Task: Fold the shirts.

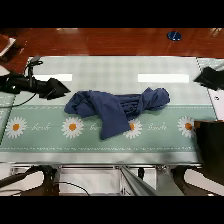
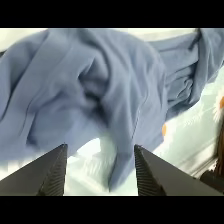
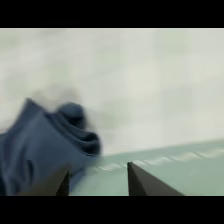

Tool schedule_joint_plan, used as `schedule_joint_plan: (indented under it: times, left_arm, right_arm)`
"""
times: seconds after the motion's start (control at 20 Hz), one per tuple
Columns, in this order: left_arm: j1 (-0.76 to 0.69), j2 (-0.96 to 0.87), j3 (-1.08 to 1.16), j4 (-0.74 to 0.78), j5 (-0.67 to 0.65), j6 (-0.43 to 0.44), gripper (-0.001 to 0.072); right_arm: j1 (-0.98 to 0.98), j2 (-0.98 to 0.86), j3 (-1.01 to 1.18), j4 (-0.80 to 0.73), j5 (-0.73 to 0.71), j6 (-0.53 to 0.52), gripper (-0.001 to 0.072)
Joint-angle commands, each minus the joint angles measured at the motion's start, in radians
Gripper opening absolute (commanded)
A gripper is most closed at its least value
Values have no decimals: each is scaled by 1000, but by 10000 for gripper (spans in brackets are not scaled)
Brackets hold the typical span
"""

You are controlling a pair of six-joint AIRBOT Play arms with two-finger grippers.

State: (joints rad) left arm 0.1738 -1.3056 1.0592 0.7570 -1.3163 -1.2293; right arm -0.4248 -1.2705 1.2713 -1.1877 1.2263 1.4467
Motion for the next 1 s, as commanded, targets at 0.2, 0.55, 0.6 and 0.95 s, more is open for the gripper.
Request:
schedule_joint_plan:
  times: [0.2, 0.55, 0.6, 0.95]
  left_arm:
    - [-255, 251, -591, -196, 258, 60, 509]
    - [-619, 105, -532, -289, 663, 66, 509]
    - [-645, 62, -497, -289, 659, 66, 509]
    - [-685, -162, -273, -246, 444, 9, 489]
  right_arm:
    - [-138, 225, -485, 158, -129, -47, 407]
    - [-132, 222, -565, 214, -145, -84, 407]
    - [-132, 222, -565, 214, -142, -86, 407]
    - [5, 220, -563, 200, -259, -83, 407]
